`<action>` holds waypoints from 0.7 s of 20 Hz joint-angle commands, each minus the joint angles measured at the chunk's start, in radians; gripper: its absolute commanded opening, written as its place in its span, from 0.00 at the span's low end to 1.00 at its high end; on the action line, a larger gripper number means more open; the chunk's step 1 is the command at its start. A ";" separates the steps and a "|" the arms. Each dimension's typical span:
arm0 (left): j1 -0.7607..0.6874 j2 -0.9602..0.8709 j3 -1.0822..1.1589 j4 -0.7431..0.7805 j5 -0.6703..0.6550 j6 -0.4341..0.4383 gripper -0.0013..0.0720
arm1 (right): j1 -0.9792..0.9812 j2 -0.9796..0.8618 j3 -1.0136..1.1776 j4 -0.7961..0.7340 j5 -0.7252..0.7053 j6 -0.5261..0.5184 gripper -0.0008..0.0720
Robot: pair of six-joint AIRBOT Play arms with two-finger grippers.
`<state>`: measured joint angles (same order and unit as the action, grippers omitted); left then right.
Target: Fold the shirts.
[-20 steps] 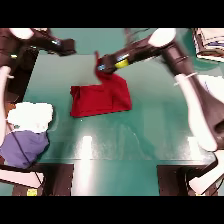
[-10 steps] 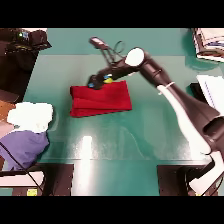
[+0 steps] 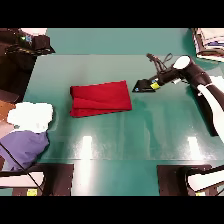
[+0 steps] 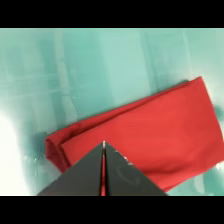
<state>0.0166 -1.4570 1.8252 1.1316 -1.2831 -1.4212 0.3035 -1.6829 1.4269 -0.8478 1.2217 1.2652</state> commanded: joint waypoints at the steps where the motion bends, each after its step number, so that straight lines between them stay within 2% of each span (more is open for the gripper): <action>1: -0.047 -0.001 0.000 -0.002 0.011 0.042 0.05 | -0.071 -0.068 -0.075 0.169 -0.015 0.007 0.93; 2: -0.058 -0.001 0.000 -0.002 0.013 0.042 0.05 | -0.063 -0.105 -0.060 0.203 -0.014 0.006 0.81; 3: -0.063 -0.001 0.000 -0.002 0.015 0.042 0.05 | -0.051 -0.139 -0.034 0.222 -0.013 0.006 0.77; 8: -0.063 -0.001 0.000 -0.009 0.012 0.043 0.05 | 0.073 -0.297 0.142 0.333 -0.008 0.006 0.77; 13: -0.063 -0.001 0.000 -0.009 0.010 0.042 0.05 | 0.175 -0.387 0.257 0.359 -0.026 0.006 0.74; 14: -0.063 -0.001 0.000 -0.010 0.009 0.042 0.05 | 0.185 -0.392 0.270 0.358 -0.031 0.006 0.52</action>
<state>-0.0452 -1.4570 1.8252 1.1225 -1.2716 -1.3792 0.4442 -2.0350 1.6424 -0.5163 1.2030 1.2705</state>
